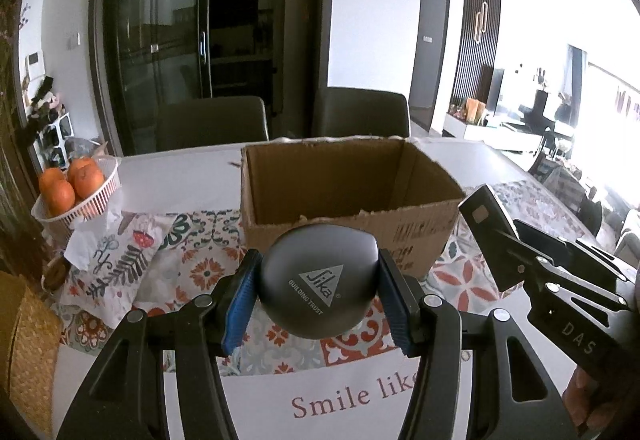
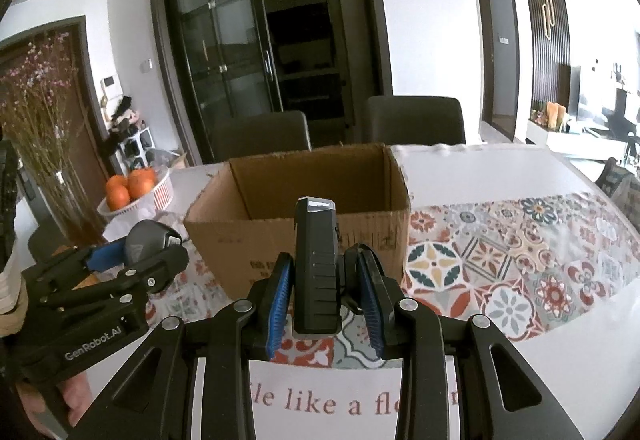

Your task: Organize rigid objects

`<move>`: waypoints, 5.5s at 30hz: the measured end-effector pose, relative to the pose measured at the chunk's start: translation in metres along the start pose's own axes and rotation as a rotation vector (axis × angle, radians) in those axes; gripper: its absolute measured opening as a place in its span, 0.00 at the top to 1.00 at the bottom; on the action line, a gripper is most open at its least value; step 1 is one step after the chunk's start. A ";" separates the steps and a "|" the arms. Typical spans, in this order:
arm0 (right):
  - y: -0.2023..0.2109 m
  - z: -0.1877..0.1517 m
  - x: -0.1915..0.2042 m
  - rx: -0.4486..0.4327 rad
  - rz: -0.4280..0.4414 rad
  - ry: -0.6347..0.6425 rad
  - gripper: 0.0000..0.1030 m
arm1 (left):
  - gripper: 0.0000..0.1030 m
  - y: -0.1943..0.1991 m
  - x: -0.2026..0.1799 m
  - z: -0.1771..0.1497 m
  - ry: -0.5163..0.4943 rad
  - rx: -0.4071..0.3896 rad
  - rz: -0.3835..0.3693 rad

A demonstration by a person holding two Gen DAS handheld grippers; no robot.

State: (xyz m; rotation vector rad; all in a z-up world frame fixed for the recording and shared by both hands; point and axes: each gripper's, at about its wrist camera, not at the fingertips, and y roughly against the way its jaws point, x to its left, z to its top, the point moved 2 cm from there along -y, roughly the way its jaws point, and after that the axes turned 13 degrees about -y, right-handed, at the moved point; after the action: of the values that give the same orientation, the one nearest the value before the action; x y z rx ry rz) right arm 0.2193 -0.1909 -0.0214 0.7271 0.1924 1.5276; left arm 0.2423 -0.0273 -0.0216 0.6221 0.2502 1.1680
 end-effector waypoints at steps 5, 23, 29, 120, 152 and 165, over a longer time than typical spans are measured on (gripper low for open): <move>0.004 0.012 0.003 -0.022 0.010 0.000 0.67 | 0.46 0.004 0.002 0.012 0.007 -0.018 -0.002; 0.001 0.051 0.016 -0.091 0.021 0.031 0.67 | 0.46 -0.010 0.012 0.047 0.019 -0.026 -0.013; -0.008 0.066 0.018 -0.097 0.018 0.037 0.67 | 0.46 -0.022 0.016 0.062 0.017 -0.015 -0.009; 0.058 0.042 0.016 -0.034 -0.080 0.020 0.48 | 0.00 0.078 0.000 0.040 -0.011 -0.031 0.179; 0.135 0.008 0.025 -0.190 -0.110 0.051 0.24 | 0.00 0.158 -0.012 0.006 0.027 -0.182 0.312; 0.140 0.007 0.026 -0.198 -0.108 0.052 0.24 | 0.00 0.161 -0.014 0.006 0.027 -0.182 0.304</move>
State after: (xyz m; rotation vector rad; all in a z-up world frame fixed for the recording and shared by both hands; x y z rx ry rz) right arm 0.1080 -0.1846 0.0673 0.5128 0.1149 1.4402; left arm 0.1144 -0.0018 0.0743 0.4942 0.0710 1.4747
